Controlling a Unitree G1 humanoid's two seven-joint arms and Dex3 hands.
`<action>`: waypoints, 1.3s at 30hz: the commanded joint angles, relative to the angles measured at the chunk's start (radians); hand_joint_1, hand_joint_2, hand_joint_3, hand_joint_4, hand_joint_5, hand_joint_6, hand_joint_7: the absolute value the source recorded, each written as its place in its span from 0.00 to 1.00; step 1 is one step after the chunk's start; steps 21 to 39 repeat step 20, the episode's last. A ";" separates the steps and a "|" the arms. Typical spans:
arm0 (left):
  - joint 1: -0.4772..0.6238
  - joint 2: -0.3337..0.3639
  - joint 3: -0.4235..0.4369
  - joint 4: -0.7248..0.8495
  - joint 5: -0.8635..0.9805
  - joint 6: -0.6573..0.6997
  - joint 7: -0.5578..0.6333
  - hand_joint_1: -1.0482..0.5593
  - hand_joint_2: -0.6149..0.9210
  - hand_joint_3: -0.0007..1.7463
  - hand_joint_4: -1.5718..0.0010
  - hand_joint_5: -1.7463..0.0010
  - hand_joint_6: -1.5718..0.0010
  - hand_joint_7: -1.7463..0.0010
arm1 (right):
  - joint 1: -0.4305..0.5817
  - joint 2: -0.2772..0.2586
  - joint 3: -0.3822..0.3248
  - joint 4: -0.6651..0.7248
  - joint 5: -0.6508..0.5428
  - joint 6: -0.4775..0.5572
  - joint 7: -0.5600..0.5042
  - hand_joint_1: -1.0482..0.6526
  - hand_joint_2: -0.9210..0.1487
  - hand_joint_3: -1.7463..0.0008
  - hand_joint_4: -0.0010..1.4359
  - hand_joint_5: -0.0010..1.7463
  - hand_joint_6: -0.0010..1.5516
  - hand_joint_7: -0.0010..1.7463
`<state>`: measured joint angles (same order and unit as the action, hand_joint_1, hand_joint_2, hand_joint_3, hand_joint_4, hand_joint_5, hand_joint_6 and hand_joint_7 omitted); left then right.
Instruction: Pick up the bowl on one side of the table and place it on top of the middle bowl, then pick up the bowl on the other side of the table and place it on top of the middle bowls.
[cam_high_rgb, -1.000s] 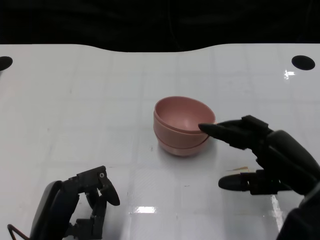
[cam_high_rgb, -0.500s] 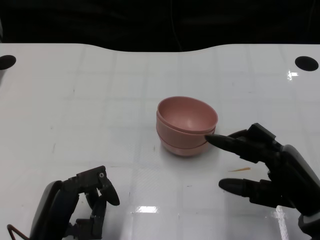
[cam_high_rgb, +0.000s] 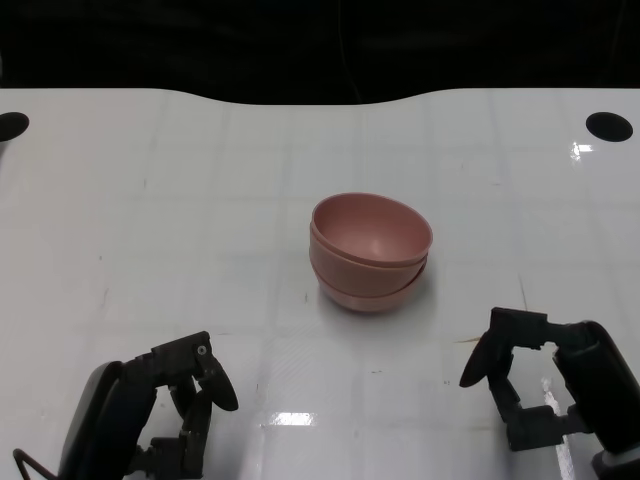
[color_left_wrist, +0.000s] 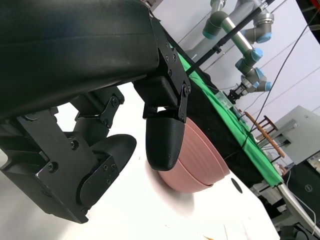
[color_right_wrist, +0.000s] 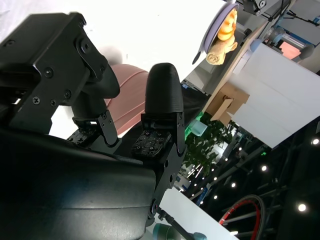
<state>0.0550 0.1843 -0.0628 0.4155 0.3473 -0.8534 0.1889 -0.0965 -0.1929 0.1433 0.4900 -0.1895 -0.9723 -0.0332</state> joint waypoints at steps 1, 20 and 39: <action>0.005 0.014 0.011 -0.002 -0.020 0.003 -0.005 0.63 0.56 0.92 0.42 0.02 0.46 0.14 | -0.022 0.000 -0.016 0.025 0.016 -0.022 0.014 0.75 0.70 0.00 0.69 1.00 0.56 0.86; -0.012 0.021 0.012 0.041 -0.054 -0.012 -0.022 0.64 0.57 0.89 0.42 0.03 0.45 0.17 | -0.078 0.020 -0.035 0.105 0.012 -0.044 0.043 0.78 0.74 0.01 0.66 1.00 0.55 0.84; -0.012 0.021 0.012 0.041 -0.054 -0.012 -0.022 0.64 0.57 0.89 0.42 0.03 0.45 0.17 | -0.078 0.020 -0.035 0.105 0.012 -0.044 0.043 0.78 0.74 0.01 0.66 1.00 0.55 0.84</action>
